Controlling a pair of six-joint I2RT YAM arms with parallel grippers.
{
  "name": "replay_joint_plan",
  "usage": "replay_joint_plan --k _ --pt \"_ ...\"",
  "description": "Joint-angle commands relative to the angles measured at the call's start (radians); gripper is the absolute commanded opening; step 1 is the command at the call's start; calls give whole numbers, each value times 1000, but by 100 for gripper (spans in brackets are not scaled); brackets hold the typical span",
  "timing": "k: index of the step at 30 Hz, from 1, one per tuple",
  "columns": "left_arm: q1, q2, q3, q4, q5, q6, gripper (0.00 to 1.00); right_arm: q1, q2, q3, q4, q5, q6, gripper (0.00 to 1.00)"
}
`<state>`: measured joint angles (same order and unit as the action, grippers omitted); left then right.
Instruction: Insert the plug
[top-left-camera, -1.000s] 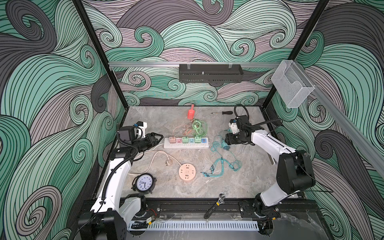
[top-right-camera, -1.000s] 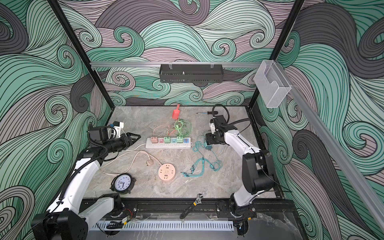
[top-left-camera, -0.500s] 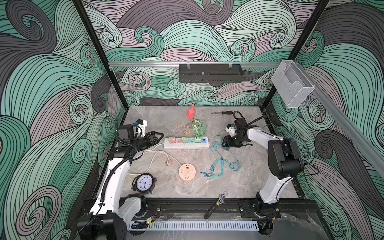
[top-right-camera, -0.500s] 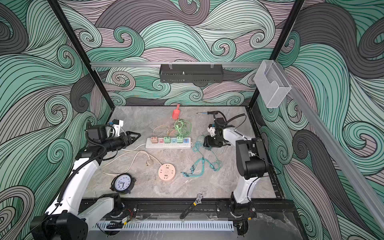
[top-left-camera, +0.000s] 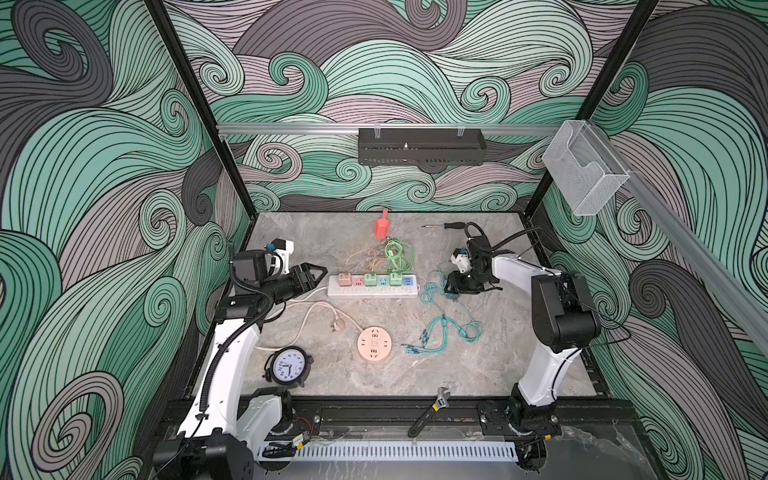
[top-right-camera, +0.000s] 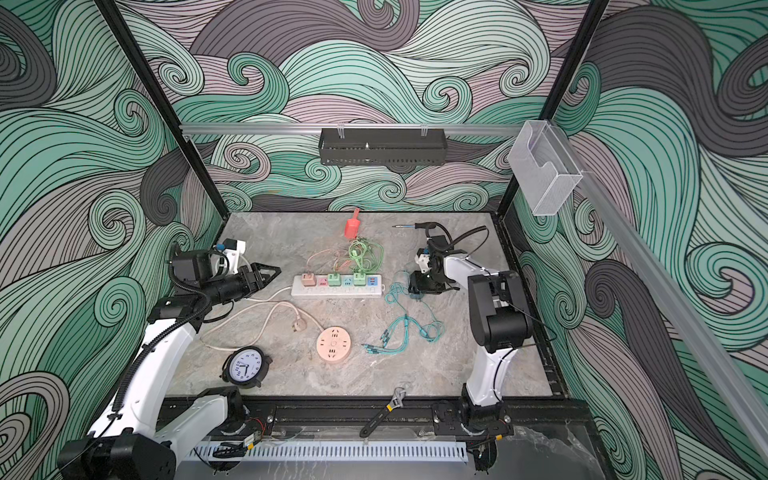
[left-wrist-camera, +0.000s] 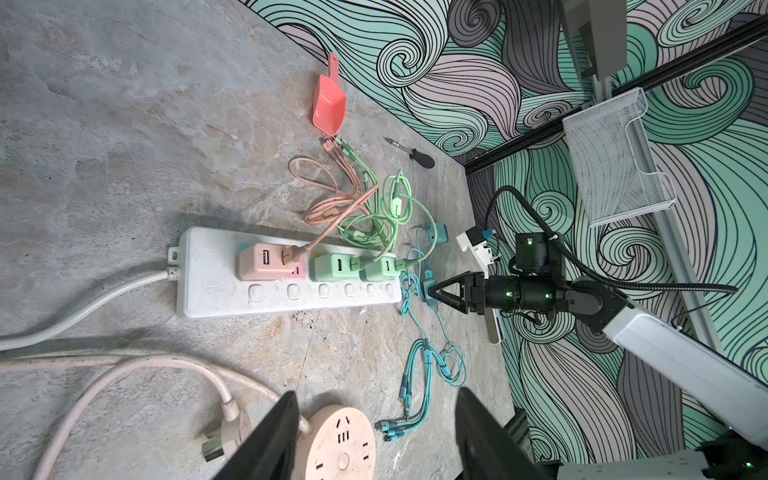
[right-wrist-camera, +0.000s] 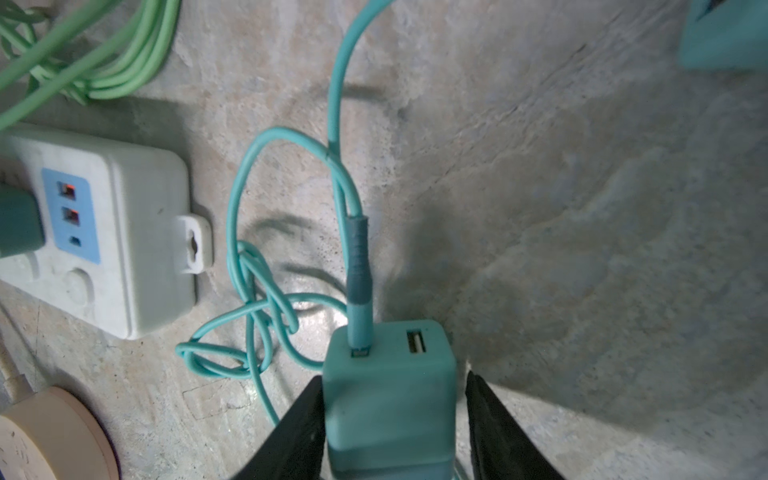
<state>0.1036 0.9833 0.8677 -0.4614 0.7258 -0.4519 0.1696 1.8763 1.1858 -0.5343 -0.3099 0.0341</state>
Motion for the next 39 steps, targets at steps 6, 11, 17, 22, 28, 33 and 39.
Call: replay_joint_plan --k 6,11,17,22,28,33,39 --pt "10 -30 40 -30 9 18 63 -1 36 47 -4 38 -2 51" --pt "10 -31 36 -30 12 14 63 -1 20 39 -2 37 -5 41" --pt "8 -35 15 4 65 -15 64 -1 -74 17 21 -7 15 35" --pt "-4 -73 -15 61 88 -41 66 -1 -208 -33 85 -110 90 31" --pt "-66 -148 -47 126 57 -48 67 -2 -399 -120 203 -211 237 28" --pt "-206 -187 -45 162 -58 -30 67 6 -586 -219 338 -256 420 28" --pt "-456 -177 -43 248 -249 -11 67 64 -808 -329 441 -193 605 28"
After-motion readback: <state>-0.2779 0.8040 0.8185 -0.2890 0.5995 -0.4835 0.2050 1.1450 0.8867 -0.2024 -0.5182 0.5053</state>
